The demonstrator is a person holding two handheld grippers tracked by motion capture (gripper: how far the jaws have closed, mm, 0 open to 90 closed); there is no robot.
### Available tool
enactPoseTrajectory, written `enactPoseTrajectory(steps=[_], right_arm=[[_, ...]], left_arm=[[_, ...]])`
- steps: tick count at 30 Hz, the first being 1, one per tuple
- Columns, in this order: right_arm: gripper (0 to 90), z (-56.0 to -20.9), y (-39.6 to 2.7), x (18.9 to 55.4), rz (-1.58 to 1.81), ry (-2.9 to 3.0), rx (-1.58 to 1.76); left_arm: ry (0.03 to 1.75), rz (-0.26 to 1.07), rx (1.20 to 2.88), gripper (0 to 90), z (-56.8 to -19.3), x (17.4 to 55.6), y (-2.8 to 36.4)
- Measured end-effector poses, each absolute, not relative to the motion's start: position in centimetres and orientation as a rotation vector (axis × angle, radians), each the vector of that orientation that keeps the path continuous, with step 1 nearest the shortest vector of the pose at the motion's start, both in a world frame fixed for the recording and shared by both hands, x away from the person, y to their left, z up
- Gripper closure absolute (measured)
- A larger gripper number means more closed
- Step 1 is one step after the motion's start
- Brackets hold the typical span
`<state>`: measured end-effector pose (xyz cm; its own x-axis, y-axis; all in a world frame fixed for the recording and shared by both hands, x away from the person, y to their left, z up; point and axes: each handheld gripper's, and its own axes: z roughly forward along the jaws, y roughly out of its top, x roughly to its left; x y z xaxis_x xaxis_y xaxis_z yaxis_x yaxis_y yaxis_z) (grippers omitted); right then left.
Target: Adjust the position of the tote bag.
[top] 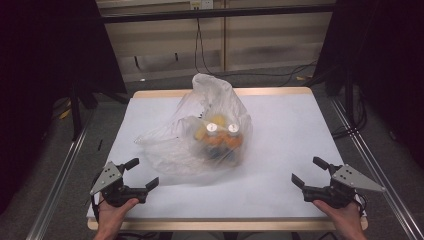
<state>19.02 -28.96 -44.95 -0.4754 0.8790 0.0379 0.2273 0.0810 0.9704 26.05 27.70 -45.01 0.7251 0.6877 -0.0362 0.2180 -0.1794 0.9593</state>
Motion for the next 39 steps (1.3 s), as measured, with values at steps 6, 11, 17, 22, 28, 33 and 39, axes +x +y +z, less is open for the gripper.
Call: enactPoseTrajectory(steps=[6, 11, 17, 22, 28, 33, 39], right_arm=[[8.8, -45.2, -28.7, 19.5, 1.4, 1.86, 1.116], [9.6, -45.3, -28.0, 19.8, 1.398, 1.903, 1.087], [9.6, -45.5, -27.6, 20.0, 1.396, 1.93, 1.079], [9.7, -45.4, -27.7, 20.1, 1.4, 1.924, 1.085], [10.9, -45.4, -27.5, 20.2, 1.39, 1.949, 1.077], [11.5, -45.4, -27.2, 20.2, 1.383, 1.972, 1.071], [13.3, -45.4, -27.2, 20.2, 1.38, 1.969, 1.059]], left_arm=[[0.752, 0.468, 1.781, 4.0, -45.2, 26.4, 27.7], [0.741, 0.423, 1.794, 4.6, -45.2, 26.7, 27.5], [0.734, 0.412, 1.802, 5.6, -45.1, 26.8, 26.8], [0.702, 0.389, 1.815, 7.6, -44.9, 27.1, 25.7], [0.68, 0.39, 1.826, 10.4, -44.6, 27.2, 25.2], [0.649, 0.398, 1.804, 14.4, -43.6, 27.2, 24.6], [0.599, 0.376, 1.801, 20.7, -42.7, 27.6, 23.9]])
